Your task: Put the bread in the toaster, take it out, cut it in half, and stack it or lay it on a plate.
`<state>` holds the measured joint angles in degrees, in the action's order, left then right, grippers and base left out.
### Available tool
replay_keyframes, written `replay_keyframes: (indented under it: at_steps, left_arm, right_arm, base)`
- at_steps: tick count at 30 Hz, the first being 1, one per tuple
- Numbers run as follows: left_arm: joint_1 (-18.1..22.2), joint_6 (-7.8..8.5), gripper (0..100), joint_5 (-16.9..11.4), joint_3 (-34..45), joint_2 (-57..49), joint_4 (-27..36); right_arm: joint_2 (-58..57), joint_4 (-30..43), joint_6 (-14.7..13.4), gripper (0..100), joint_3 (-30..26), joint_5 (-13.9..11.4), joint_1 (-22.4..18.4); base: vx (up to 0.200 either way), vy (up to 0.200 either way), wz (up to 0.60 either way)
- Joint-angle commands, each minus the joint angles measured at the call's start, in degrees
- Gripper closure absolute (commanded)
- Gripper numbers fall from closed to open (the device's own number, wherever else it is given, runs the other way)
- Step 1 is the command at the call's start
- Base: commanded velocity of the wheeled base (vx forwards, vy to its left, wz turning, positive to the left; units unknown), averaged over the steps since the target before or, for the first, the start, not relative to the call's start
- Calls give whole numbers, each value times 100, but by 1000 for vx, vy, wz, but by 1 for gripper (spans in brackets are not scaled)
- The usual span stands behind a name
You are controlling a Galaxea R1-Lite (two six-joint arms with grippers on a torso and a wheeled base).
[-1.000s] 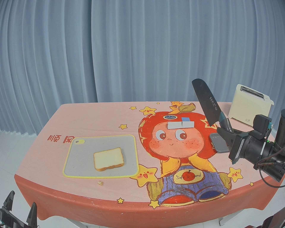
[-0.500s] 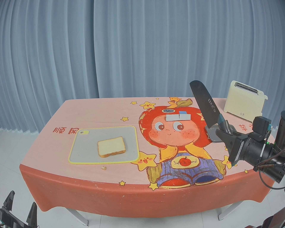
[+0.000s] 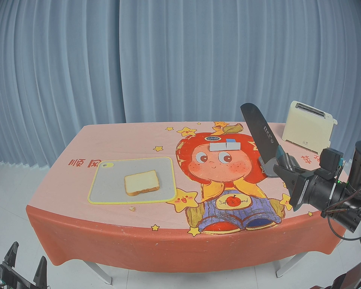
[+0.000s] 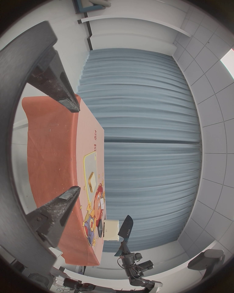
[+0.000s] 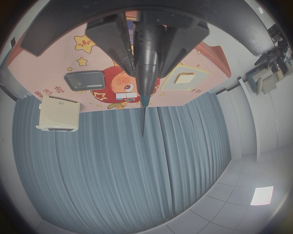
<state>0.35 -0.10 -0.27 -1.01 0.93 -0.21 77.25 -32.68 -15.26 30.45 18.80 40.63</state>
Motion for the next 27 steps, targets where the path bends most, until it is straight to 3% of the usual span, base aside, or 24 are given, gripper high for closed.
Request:
replay_keyframes:
  at_steps: [1,27]
  left_arm:
    - [0,1,0,0,101,-93,-6]
    - [0,1,0,0,101,-93,-6]
  right_arm:
    - [18,-1,-3,100,-31,1,-3]
    - [53,-1,23,100,-101,1,6]
  base:
    - [0,200,0]
    - [0,200,0]
